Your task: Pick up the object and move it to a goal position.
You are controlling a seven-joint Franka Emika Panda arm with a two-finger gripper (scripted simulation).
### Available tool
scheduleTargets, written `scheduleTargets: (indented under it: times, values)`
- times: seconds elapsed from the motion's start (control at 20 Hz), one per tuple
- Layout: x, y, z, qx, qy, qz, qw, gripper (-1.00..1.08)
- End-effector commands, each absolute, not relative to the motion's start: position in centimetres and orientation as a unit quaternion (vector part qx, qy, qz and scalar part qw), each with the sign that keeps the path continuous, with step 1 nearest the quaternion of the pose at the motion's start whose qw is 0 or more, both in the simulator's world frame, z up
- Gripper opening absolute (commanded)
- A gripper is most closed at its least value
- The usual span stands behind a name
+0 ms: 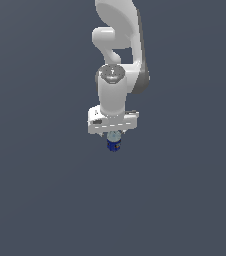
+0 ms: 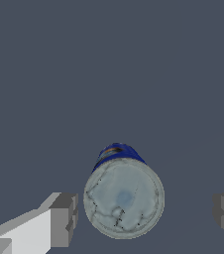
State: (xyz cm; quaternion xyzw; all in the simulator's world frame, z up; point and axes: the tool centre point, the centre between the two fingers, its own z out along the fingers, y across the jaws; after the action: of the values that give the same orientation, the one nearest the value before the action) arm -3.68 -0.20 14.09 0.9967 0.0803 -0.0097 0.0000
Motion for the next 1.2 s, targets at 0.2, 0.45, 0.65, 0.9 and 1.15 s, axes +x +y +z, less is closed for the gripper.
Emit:
scheduleTargets:
  times: [0.2,0.45,0.65,0.9,1.15]
  values:
    - [-5.0,0.3,12.9,0.991,0.135,-0.003,0.0,1.0]
    - [-5.5,0.4,12.5,0.988,0.155,0.0,0.0,1.0]
    - [-5.5,0.4,12.5,0.988,0.156,0.0,0.0,1.0]
    - [-5.5,0.4,11.6,0.988,0.157,0.0,0.0,1.0]
    - [-5.6,0.5,9.3,0.987,0.158,0.0,0.0,1.0]
